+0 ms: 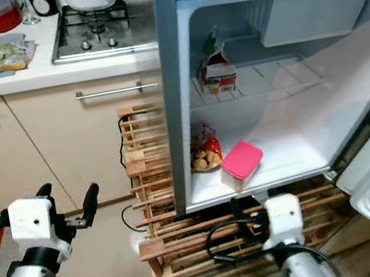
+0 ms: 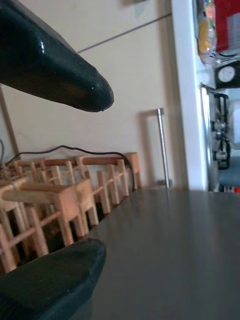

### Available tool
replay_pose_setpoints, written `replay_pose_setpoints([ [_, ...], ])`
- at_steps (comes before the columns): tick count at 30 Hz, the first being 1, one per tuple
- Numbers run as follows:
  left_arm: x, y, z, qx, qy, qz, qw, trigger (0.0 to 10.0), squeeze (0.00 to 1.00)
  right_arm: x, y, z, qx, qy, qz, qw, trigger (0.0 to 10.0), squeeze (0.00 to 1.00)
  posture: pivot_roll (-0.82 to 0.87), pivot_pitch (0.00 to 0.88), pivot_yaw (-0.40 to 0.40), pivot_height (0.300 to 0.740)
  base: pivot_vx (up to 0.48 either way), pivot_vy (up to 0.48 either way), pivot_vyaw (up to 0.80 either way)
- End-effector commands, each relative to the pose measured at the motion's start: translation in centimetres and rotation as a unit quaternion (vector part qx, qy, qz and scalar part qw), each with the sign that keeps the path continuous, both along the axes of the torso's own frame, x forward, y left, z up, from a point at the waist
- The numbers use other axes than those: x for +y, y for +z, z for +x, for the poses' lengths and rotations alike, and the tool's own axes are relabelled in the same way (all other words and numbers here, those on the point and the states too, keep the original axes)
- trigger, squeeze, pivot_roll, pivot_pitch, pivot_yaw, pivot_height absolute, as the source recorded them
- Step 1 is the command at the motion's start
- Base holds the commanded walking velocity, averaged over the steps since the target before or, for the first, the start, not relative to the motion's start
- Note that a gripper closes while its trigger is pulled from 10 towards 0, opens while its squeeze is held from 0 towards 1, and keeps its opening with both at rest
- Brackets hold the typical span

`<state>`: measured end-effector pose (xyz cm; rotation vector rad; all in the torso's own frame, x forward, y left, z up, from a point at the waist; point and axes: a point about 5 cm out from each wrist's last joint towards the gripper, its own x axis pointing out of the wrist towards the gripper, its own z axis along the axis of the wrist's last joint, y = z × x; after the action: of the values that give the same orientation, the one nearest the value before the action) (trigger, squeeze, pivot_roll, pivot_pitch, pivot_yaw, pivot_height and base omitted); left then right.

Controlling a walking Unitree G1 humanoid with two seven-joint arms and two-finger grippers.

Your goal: Restocking fridge

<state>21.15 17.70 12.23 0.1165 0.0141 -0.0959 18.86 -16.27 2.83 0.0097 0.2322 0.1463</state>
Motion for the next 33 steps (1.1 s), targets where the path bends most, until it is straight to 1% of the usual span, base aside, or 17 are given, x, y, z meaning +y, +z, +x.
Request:
replay_pose_setpoints([
  [1,-0.3,0.0,0.1,0.002,0.002,-0.012,1.000,10.0,0.00,-0.8,0.3,0.5,-0.012,-0.004,-0.011,1.000,10.0,0.00,-0.07,0.000,-0.032,0.740,0.000,-0.480,0.00],
  [3,-0.3,0.1,0.3,-0.001,0.002,-0.015,1.000,10.0,0.00,-1.2,0.4,1.0,-0.015,-0.001,-0.013,1.000,10.0,0.00,-0.07,0.000,-0.029,0.740,0.000,-0.480,0.00],
  [4,-0.3,0.3,0.7,-0.006,0.004,-0.015,1.000,10.0,0.00,-1.2,0.8,1.7,-0.025,0.008,-0.017,1.000,10.0,0.00,-0.07,0.000,-0.028,0.740,0.000,-0.480,0.00],
  [5,-0.3,0.3,0.8,-0.005,0.004,-0.011,1.000,10.0,0.00,-1.2,1.1,2.0,-0.030,0.010,-0.017,0.999,10.0,0.00,-0.08,0.000,-0.025,0.740,0.000,-0.480,0.00],
  [8,-0.4,0.1,1.2,-0.003,0.005,-0.022,1.000,10.0,0.00,-0.6,2.2,3.3,-0.053,0.019,-0.018,0.998,10.0,0.00,-0.08,0.000,-0.024,0.740,0.000,0.000,0.00],
  [14,-0.7,0.2,1.3,-0.004,0.003,-0.024,1.000,10.0,0.00,0.2,2.7,3.9,-0.059,0.034,-0.013,0.998,10.0,0.00,-0.08,0.000,-0.028,0.740,0.000,0.000,0.00],
  [17,-1.0,0.2,1.3,-0.008,-0.002,-0.025,1.000,10.0,0.00,0.8,2.6,4.2,-0.051,0.059,0.000,0.997,10.0,0.00,-0.08,0.000,-0.029,0.740,0.000,0.000,0.00],
  [19,-1.2,0.3,1.3,-0.009,-0.005,-0.031,0.999,10.0,0.00,1.4,2.4,4.7,-0.041,0.071,0.008,0.997,10.0,0.00,-0.08,0.000,-0.028,0.740,0.000,0.000,0.00],
  [20,-1.5,0.3,1.3,-0.010,-0.009,-0.033,0.999,10.0,0.00,1.6,2.3,5.2,-0.038,0.067,0.010,0.997,10.0,0.00,-0.08,0.000,-0.029,0.740,0.000,0.000,0.00],
  [22,-1.6,0.3,1.3,-0.011,-0.013,-0.030,0.999,10.0,0.00,1.8,2.2,5.5,-0.036,0.064,0.011,0.997,10.0,0.00,-0.08,0.000,-0.030,0.740,0.000,0.000,0.00],
  [24,-1.6,0.6,1.2,-0.016,-0.016,-0.026,0.999,10.0,0.00,2.2,2.3,6.2,-0.039,0.058,0.003,0.998,10.0,0.00,-0.08,0.000,-0.036,0.740,0.000,0.000,0.00],
  [25,-1.5,0.7,1.3,-0.016,-0.014,-0.027,0.999,10.0,0.00,3.0,2.4,6.8,-0.041,0.064,0.005,0.997,10.0,0.00,-0.08,0.000,-0.035,0.740,0.000,0.000,0.00],
  [26,-1.3,0.7,1.2,-0.016,-0.010,-0.028,0.999,10.0,0.00,4.3,2.7,7.4,-0.044,0.078,0.015,0.996,10.0,0.00,-0.07,0.000,-0.043,0.740,0.000,0.000,0.00],
  [27,-1.3,0.7,1.2,-0.016,-0.010,-0.028,0.999,10.0,0.00,4.3,2.7,7.4,-0.044,0.078,0.015,0.996,10.0,0.00,-0.07,0.000,-0.043,0.740,0.000,0.000,0.00],
  [30,-1.1,0.8,0.8,-0.012,-0.007,-0.027,1.000,10.0,0.00,6.3,3.4,8.0,-0.038,0.097,0.046,0.994,10.0,0.00,-0.05,0.000,-0.056,0.740,0.000,0.000,0.00],
  [31,-1.1,0.9,0.2,-0.009,-0.003,-0.027,1.000,10.0,0.00,6.5,3.8,7.7,-0.035,0.098,0.055,0.993,10.0,0.00,-0.05,0.000,-0.063,0.740,0.000,0.000,0.00],
  [33,-1.2,0.9,0.0,-0.008,-0.002,-0.027,1.000,10.0,0.00,6.5,3.8,7.6,-0.036,0.097,0.055,0.993,10.0,0.00,-0.05,0.000,-0.063,0.740,0.000,0.000,0.00],
])
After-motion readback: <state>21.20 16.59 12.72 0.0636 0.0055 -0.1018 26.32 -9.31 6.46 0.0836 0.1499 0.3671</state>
